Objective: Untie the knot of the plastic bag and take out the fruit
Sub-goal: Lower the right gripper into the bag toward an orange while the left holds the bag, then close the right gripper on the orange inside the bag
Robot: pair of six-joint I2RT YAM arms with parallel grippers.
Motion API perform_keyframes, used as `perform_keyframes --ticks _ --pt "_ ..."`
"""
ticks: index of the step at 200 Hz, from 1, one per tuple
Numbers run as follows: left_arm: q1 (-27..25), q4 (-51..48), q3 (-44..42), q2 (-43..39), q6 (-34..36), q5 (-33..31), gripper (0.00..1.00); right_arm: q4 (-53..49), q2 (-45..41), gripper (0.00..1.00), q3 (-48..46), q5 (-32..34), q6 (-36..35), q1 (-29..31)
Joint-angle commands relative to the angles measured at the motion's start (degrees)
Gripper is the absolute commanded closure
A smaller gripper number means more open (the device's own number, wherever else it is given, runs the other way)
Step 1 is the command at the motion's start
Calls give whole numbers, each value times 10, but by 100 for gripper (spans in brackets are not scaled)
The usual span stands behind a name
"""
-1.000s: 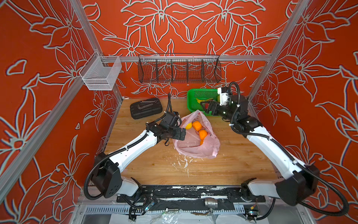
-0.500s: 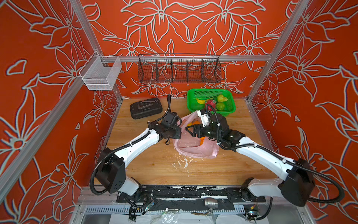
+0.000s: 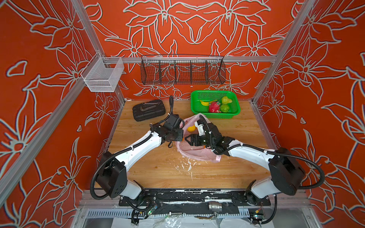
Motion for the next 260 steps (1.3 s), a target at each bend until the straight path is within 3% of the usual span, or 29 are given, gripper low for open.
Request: perform_keyframes --ticks 1,51,106,153,192,260 --pt "2 4 -2 -16 -5 -7 100 31 31 20 10 30 18 9" --pt "3 16 0 -34 -8 -2 100 56 110 15 50 91 41 18" --pt "3 24 -3 -41 -10 4 100 133 198 7 90 96 78 18" --pt "3 23 -8 -33 -11 9 100 119 265 3 137 119 87 18" --pt "3 20 -20 -41 -9 3 100 98 286 17 151 164 89 18" --pt "3 13 -46 -58 -8 -3 100 96 261 42 134 184 54 18"
